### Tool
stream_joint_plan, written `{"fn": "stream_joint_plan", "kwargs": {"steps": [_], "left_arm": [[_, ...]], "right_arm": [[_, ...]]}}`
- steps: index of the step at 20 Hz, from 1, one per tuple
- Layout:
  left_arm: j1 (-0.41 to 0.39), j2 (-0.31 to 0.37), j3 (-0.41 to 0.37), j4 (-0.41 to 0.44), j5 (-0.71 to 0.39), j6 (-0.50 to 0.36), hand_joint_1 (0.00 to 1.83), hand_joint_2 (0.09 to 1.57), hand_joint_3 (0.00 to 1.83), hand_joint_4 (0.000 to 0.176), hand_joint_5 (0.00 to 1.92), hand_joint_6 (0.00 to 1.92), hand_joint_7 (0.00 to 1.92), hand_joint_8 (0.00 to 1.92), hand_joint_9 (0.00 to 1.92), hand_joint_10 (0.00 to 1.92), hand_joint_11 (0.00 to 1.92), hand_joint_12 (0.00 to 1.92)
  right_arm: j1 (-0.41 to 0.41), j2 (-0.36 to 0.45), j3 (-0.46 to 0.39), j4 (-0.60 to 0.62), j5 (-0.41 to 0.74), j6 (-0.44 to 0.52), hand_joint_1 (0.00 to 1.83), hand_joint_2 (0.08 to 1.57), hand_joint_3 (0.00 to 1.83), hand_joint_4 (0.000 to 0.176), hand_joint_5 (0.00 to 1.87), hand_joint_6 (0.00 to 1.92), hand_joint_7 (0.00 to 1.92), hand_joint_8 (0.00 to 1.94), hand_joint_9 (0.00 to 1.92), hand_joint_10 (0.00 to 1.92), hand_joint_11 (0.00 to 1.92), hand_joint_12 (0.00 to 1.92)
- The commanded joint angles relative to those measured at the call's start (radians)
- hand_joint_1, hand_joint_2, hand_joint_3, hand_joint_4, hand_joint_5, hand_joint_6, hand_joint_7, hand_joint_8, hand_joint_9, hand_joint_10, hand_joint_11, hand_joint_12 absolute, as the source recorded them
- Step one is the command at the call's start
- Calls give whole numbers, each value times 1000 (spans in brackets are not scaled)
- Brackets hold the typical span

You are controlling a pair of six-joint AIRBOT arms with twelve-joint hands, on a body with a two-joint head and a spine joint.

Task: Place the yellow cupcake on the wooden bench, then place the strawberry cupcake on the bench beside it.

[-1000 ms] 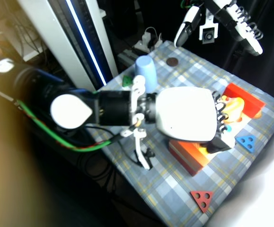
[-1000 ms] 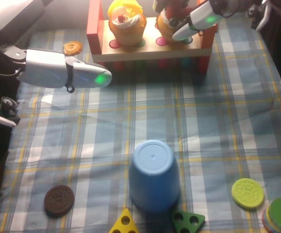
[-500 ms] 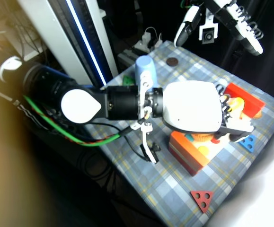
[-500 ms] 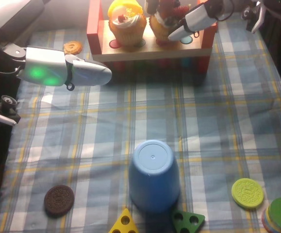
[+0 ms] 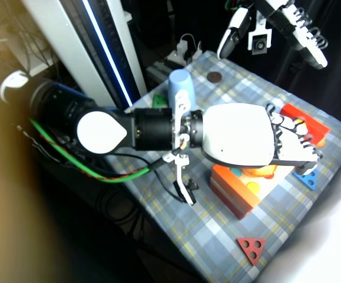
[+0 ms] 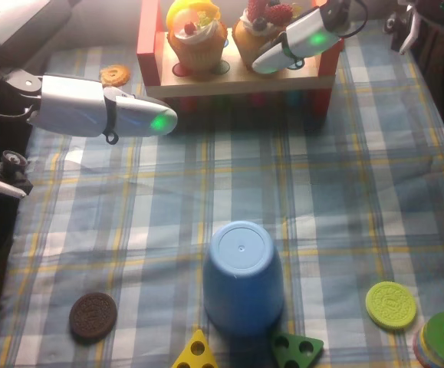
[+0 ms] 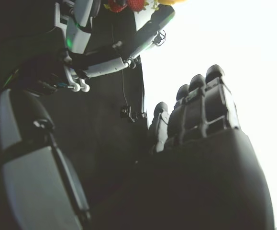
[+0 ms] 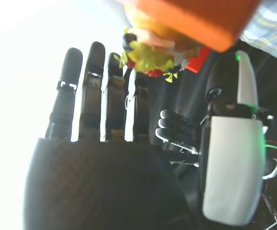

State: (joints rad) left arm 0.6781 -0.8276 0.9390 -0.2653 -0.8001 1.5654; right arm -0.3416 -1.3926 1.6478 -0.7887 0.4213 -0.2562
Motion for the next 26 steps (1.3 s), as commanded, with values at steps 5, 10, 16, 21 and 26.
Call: {"fn": "stream_joint_plan", "kwargs": {"steps": [5,10,16,21,26], "left_arm": [[26,25,6,34,-235,-178,923,720,12,176,0,0,0,0,0,0,0,0],[152,71,3,105,-478,-545,884,775,29,63,0,0,0,0,0,0,0,0],[283,43,38,122,-737,-871,558,1149,16,96,0,0,22,0,29,1,0,9],[286,-15,80,133,-853,-987,43,1286,0,0,149,5,1,0,1,0,50,15],[304,-7,40,103,-934,-959,3,1220,0,174,429,62,214,4,0,0,0,0]], "right_arm": [[-10,161,-105,255,287,-73,697,881,0,158,20,0,12,2,47,7,0,339],[-250,398,-346,543,693,-215,816,866,0,176,0,0,0,0,0,0,0,10],[-590,443,-490,819,1184,-222,695,981,13,104,97,8,130,12,116,10,37,320],[-622,448,-531,830,1342,-222,654,1230,27,157,122,27,43,0,37,0,4,79],[-607,471,-558,816,1343,-208,965,1197,1,17,698,16,489,4,385,5,2,810]]}}
